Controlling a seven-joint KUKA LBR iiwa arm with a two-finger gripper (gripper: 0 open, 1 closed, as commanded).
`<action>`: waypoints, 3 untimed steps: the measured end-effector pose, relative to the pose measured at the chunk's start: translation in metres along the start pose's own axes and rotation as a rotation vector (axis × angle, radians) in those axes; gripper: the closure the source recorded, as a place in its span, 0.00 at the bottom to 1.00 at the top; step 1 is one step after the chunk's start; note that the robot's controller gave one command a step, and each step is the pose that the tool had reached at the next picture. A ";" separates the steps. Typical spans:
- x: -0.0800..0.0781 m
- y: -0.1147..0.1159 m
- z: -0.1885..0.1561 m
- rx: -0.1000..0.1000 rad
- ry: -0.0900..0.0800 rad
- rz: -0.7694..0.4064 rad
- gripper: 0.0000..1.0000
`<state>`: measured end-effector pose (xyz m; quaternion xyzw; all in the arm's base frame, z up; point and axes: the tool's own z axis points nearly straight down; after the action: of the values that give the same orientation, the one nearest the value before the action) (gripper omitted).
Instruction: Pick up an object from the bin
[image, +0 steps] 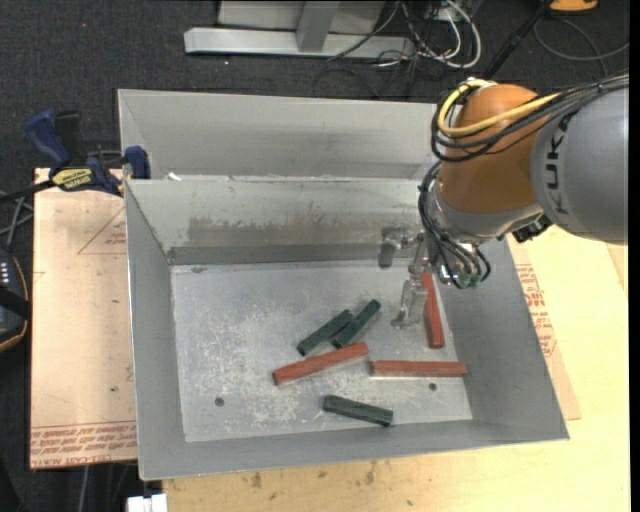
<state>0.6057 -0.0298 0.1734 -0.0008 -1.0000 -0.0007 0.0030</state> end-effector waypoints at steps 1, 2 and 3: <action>-0.002 0.000 -0.004 0.001 -0.007 -0.001 0.00; -0.005 0.004 0.004 0.002 -0.015 -0.019 0.00; -0.018 0.041 0.065 0.002 -0.013 -0.174 0.00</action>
Offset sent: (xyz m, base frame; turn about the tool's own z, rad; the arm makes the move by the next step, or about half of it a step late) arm 0.0131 0.0487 -0.0977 -0.1716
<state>0.6234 0.0108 0.1082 0.0863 -0.9963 0.0000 -0.0037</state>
